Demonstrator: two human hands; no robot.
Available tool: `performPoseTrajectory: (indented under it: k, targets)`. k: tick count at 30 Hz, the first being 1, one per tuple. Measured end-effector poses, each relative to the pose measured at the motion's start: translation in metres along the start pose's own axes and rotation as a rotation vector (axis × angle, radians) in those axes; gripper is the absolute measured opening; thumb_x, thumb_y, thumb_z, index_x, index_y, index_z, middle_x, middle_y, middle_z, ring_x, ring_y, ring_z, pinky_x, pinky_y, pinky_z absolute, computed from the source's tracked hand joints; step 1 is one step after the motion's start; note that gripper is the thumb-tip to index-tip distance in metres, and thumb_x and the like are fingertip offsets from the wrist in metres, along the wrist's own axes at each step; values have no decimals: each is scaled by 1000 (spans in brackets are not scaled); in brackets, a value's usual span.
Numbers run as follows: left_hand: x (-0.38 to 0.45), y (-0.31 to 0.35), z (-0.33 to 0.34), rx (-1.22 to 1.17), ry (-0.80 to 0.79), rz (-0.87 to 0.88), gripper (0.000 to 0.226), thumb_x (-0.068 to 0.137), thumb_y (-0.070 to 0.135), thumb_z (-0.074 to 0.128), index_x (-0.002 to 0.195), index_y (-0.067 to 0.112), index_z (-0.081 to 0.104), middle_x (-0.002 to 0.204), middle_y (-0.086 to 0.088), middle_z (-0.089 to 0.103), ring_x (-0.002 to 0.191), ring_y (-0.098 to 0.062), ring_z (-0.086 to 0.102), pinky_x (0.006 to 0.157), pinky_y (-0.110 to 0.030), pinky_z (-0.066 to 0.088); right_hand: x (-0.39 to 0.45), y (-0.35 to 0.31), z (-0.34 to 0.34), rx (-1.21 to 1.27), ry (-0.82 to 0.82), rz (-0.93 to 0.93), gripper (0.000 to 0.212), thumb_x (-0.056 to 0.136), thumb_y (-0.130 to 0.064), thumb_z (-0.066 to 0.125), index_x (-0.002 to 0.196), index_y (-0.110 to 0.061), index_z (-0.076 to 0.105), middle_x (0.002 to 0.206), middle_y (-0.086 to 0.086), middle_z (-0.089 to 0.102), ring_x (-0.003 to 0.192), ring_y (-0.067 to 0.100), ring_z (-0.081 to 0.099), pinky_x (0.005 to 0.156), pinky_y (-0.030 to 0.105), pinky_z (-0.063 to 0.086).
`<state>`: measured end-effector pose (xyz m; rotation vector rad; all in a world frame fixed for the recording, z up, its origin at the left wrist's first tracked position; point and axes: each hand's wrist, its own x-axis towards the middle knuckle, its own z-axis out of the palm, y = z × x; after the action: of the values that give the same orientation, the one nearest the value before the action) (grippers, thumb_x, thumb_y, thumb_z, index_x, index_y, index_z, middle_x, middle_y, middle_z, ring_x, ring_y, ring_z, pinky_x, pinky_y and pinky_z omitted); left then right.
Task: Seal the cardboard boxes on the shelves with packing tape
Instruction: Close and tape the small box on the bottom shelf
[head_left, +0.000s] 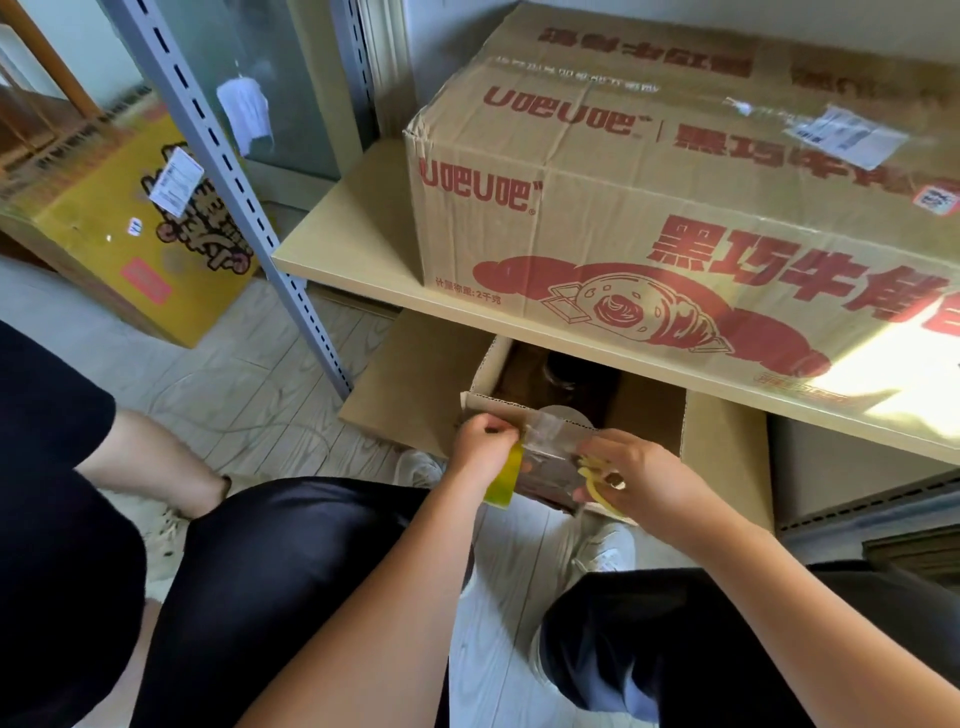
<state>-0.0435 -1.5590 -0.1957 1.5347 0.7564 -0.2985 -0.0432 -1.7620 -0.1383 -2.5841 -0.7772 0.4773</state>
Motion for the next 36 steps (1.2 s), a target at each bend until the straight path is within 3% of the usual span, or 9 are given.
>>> performPoseTrajectory:
  k: [6,11,15,21,24,27,30,32,36]
  targets:
    - [3,-5,5,-35,24,-11,9,95,4,56,89,10,60,99,-9,66,50,-21,68,43,-21,48,38,-11,0,-361,408,-69,43,70,-24,81,108,-15,64,112,6,59,86,27,64,79,40,49]
    - [4,-7,7,-89,36,1,6,95,5,59,89,7,60,103,-14,63,65,-26,67,43,-17,48,80,-22,12,-245,201,-4,32,83,-15,67,115,-12,61,117,8,57,96,34,62,88,38,48]
    - [2,-8,4,-133,30,-18,13,92,1,62,84,11,63,103,-14,65,86,-34,67,46,-21,54,83,-22,24,-303,88,-58,33,77,-11,66,110,-13,64,107,7,61,86,36,65,74,38,52]
    - [-14,4,-11,-45,-2,-64,7,93,5,59,91,10,63,105,-10,64,53,-20,70,68,-41,62,73,-21,-3,-473,172,-96,34,55,-21,89,85,-20,72,81,-2,65,51,21,63,38,27,46]
    - [-38,25,-20,-100,-9,-95,12,92,1,56,84,9,61,93,-15,63,45,-20,67,77,-49,61,55,-33,-28,-491,175,-102,45,55,-26,91,98,-22,77,90,-4,70,58,19,66,43,28,52]
    - [-71,52,-23,-274,-56,-63,16,98,13,57,84,7,60,72,-12,67,45,-21,66,58,-33,56,42,-61,-56,-412,184,31,38,78,-38,76,115,-30,71,99,-8,68,74,19,69,53,27,47]
    - [-93,76,-24,-446,-43,-44,60,89,66,53,92,8,66,83,-14,74,72,-28,72,76,-40,59,39,-98,-72,-299,255,28,31,93,-37,54,122,-30,60,111,-5,59,93,20,66,68,30,49]
    - [-116,92,-33,-316,-28,50,71,75,86,49,100,22,65,96,-5,71,89,-24,69,86,-40,55,36,-120,-80,-283,259,-26,34,94,-33,53,128,-28,56,117,-2,54,97,21,65,76,32,54]
    - [-153,120,-60,-4,197,281,45,102,52,36,126,17,52,121,9,56,124,-23,52,89,-30,40,24,-154,-99,-257,201,-150,39,97,-27,53,136,-28,52,125,2,50,104,22,63,91,31,52]
